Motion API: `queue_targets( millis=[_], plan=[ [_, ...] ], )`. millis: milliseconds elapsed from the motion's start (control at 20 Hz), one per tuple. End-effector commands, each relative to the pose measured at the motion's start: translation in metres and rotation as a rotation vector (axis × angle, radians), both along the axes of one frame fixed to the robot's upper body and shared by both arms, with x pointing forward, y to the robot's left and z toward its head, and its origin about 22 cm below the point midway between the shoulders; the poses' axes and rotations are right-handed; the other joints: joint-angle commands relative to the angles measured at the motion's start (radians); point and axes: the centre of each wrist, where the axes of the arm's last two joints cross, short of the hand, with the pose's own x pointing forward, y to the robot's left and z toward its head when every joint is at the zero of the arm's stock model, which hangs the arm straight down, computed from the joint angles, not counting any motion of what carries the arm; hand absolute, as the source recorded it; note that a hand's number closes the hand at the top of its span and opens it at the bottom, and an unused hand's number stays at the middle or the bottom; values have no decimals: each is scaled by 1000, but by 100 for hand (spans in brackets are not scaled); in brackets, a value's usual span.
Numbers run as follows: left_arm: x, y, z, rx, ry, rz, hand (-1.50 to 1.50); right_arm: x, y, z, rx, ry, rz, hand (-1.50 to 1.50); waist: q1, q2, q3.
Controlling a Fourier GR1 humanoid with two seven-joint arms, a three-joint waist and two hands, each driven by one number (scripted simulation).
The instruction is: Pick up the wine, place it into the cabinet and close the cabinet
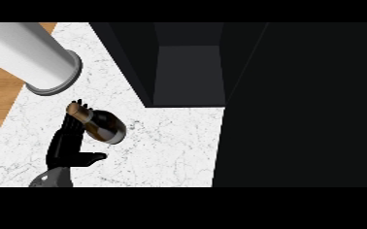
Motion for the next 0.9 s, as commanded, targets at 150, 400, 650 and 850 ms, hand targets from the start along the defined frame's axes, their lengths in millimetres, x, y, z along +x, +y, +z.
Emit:
queue_targets(
  millis=[150, 400, 650, 850],
  plan=[
    [6, -19, -19, -108, 9, -5, -150, -31, -6, 13, 4, -20, 36, -150, -8, 0, -1],
    [0, -14, -25, -166, 1, -46, -150, -15, 5, 4, 40, -25, 29, -150, -2, 0, -1],
    [12, -12, -20, -169, -30, -51, -150, -9, 1, 1, 19, -20, 24, -150, -9, 3, -1],
    [16, -23, -22, -169, -45, -47, -150, -10, 0, 12, 17, -23, 35, -150, -12, 5, -2]
  ],
)
